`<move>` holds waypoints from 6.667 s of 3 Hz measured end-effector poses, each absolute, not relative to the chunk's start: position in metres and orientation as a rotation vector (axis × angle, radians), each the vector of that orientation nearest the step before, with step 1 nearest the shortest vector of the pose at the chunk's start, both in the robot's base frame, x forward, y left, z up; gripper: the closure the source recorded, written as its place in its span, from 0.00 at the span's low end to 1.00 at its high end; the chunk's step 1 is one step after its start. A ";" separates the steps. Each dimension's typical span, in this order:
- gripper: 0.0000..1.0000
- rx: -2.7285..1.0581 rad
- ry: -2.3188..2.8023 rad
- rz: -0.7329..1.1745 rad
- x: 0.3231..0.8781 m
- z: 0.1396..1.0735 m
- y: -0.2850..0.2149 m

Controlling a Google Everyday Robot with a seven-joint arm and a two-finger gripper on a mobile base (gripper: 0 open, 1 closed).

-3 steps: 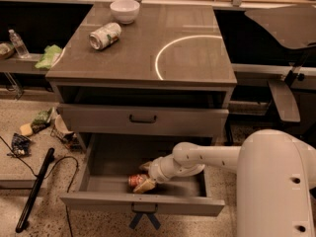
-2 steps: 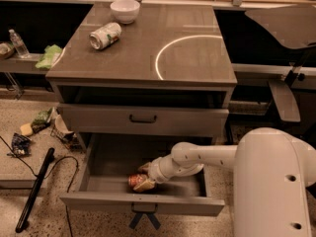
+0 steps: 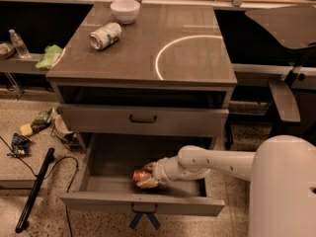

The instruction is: Pick coke can from middle drawer and place on counter

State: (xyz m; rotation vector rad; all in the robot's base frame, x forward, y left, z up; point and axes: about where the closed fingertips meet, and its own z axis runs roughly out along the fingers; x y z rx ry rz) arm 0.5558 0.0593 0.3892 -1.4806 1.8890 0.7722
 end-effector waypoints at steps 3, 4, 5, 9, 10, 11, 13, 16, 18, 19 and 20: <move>1.00 -1.182 1.851 0.590 0.532 0.505 -0.009; 1.00 -1.107 1.802 0.568 0.523 0.548 -0.023; 1.00 -1.031 1.732 0.564 0.522 0.625 -0.035; 1.00 -1.082 1.599 0.639 0.548 0.769 -0.035; 1.00 -1.125 1.566 0.649 0.563 0.823 -0.030; 1.00 -1.153 1.554 0.655 0.581 0.860 -0.021; 1.00 -1.185 1.514 0.593 0.639 0.941 -0.021; 1.00 -1.213 1.502 0.486 0.740 0.952 -0.008; 1.00 -1.201 1.549 0.416 0.785 0.918 0.008; 0.82 -1.184 1.566 0.435 0.799 0.900 0.018; 0.51 -1.169 1.575 0.476 0.807 0.880 0.031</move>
Offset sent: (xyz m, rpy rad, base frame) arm -0.0243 -0.0894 0.1267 0.0957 -0.1689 -0.3056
